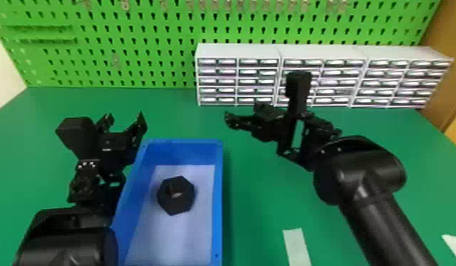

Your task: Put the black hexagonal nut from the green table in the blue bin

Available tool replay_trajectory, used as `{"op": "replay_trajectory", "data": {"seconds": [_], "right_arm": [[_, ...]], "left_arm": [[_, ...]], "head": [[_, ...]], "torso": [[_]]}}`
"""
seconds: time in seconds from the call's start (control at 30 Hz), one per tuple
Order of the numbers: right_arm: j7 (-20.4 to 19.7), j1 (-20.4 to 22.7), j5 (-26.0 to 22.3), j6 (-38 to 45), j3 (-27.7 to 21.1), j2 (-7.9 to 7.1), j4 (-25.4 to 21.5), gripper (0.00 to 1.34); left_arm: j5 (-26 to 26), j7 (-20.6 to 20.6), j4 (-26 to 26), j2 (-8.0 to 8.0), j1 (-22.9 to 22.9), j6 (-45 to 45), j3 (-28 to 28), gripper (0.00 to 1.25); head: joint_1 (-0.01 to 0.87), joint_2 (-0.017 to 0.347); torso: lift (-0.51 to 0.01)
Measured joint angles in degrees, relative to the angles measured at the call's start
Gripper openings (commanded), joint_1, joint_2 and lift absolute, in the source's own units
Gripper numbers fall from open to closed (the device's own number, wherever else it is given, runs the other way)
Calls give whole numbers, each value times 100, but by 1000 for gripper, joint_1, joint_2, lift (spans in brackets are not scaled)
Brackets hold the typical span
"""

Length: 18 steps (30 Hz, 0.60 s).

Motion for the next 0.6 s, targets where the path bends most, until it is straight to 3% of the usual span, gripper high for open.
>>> {"op": "replay_trajectory", "data": {"seconds": [0.6], "right_arm": [[-476,495,531,-144,-1273,168,-776,1147]], "left_arm": [[35,2,0,0,30,0,-26,738]], "head": [[686,51]], "torso": [[-97]]}}
